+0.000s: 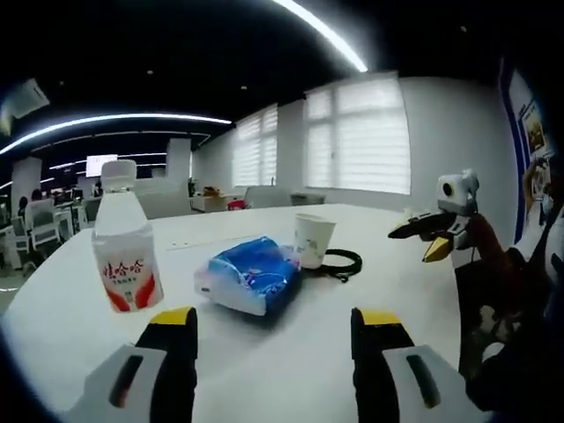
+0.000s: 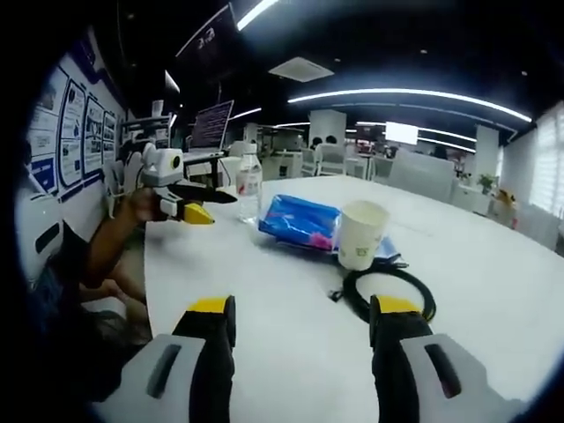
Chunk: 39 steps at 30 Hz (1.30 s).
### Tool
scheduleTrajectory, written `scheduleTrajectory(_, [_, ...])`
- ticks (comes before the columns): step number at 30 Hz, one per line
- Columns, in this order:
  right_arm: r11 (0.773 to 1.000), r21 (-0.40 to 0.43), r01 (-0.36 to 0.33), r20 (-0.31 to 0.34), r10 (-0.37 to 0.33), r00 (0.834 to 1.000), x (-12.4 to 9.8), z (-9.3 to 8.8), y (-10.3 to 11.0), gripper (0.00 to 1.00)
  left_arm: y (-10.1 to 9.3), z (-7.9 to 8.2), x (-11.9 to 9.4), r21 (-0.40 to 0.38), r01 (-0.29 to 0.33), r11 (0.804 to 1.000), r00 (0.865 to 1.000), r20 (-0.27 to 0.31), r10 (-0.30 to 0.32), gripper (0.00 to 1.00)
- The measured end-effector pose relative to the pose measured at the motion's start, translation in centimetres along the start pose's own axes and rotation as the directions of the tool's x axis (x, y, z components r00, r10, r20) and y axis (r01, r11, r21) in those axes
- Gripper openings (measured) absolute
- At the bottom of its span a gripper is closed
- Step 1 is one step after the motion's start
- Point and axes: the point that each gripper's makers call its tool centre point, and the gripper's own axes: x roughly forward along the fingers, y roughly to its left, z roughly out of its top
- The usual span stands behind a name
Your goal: Arrange the tabletop items into an orderly group along one side of the table until the central work area is clear of visible clutter.
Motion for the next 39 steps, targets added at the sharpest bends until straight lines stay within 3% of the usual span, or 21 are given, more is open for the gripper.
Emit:
scheduleTrajectory(31, [1.0, 0.018, -0.001, 0.056, 0.0, 0.998, 2.4, 1.8, 0.1, 0.52, 0.1, 0.2, 1.2, -0.022, -0.013, 1.0, 1.0, -0.004, 0.012, 0.67])
scheduleTrajectory(39, [1.0, 0.023, -0.013, 0.064, 0.011, 0.998, 3.1, 2.1, 0.3, 0.47, 0.1, 0.4, 1.3, -0.017, -0.019, 1.0, 1.0, -0.001, 0.019, 0.65])
